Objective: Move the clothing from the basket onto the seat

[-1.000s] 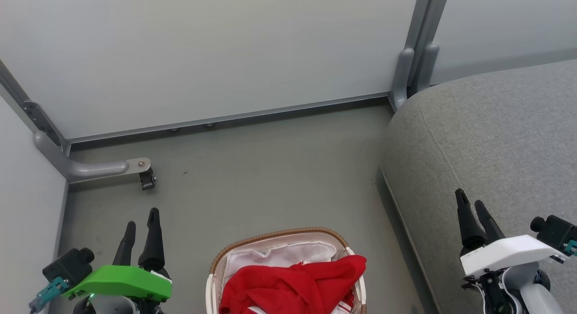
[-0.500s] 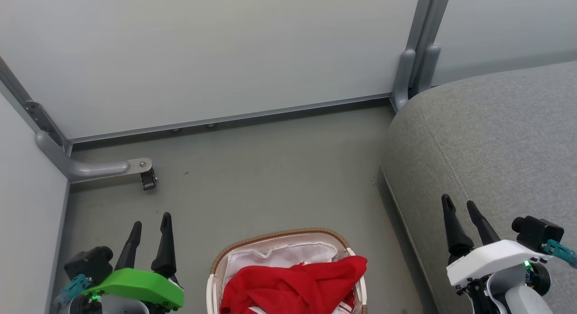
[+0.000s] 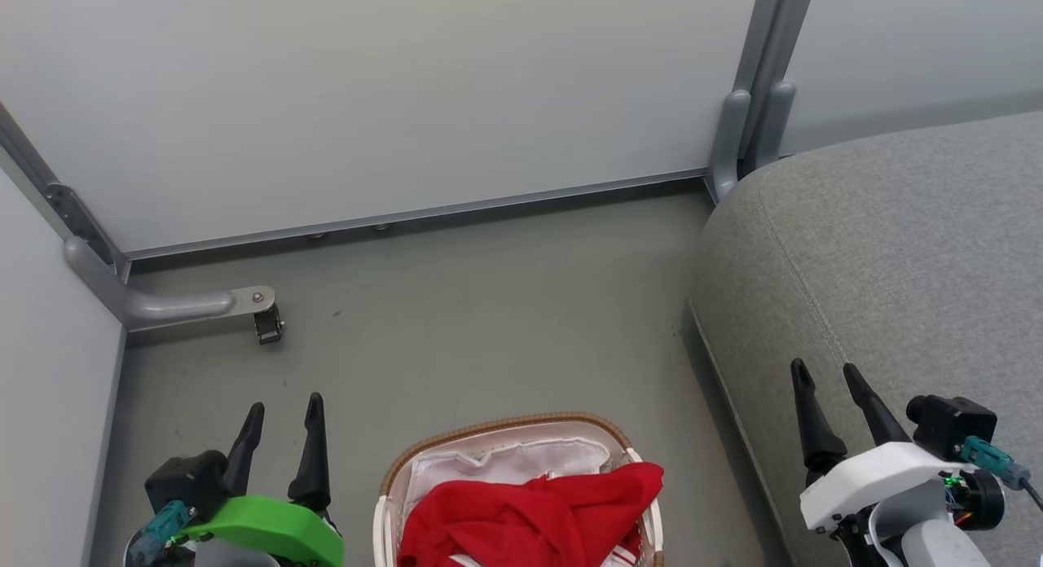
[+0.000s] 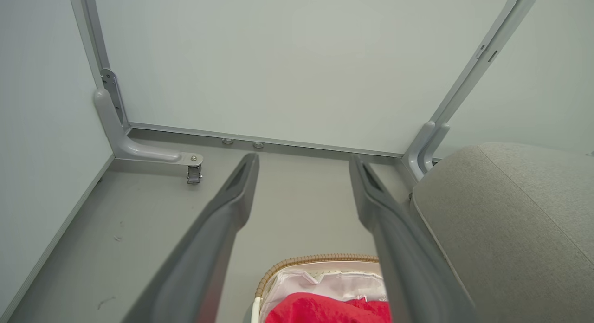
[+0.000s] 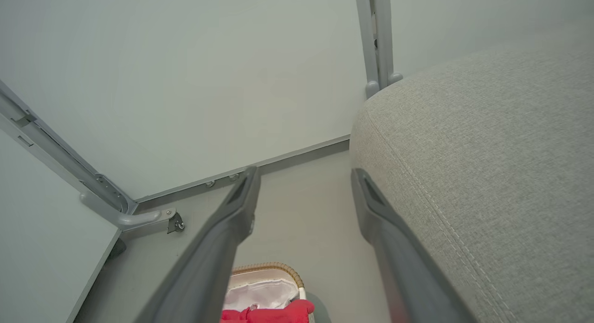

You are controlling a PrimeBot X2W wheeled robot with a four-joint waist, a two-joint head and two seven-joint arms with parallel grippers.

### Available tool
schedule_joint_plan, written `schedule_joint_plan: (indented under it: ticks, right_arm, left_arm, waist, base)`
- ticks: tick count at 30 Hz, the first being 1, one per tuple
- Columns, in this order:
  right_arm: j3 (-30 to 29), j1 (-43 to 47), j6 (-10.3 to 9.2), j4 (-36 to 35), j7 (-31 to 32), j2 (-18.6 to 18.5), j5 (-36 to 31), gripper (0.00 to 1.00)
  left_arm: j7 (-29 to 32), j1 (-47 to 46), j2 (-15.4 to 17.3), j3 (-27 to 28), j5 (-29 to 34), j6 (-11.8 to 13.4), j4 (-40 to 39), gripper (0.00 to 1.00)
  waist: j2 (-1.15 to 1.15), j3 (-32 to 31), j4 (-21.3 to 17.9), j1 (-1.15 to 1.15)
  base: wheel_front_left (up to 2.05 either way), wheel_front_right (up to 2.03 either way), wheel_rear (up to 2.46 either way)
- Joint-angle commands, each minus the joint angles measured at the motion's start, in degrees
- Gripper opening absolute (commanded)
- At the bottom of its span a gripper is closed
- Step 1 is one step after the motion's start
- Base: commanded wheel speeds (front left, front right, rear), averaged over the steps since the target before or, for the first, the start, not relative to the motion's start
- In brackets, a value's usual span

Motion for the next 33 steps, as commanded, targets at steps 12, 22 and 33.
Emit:
schedule_joint_plan:
  ticks: [12, 22, 33]
  right_arm:
    - [-0.74, 1.37, 0.01, 0.85, -2.10, 0.11, -7.30, 1.00]
    - [-0.33, 2.20, 0.01, 1.46, -3.22, 0.43, -11.77, 1.00]
    - [0.45, 2.12, 0.01, 1.65, -4.44, 0.15, -16.29, 1.00]
  left_arm:
    - [-2.05, 1.62, -0.87, 1.28, 6.42, 0.43, 0.19, 1.00]
    - [-3.22, 2.65, -1.46, 1.53, 11.28, 0.06, 0.60, 1.00]
    - [-4.40, 2.61, -1.83, 1.04, 15.61, -0.34, 1.32, 1.00]
  waist:
    - [0.00, -0.25, 0.00, 0.00]
    - [0.00, -0.33, 0.05, 0.00]
    - [0.00, 0.66, -0.61, 0.00]
  base:
    - [0.00, 0.00, 0.00]
    - [0.00, 0.00, 0.00]
    - [0.00, 0.00, 0.00]
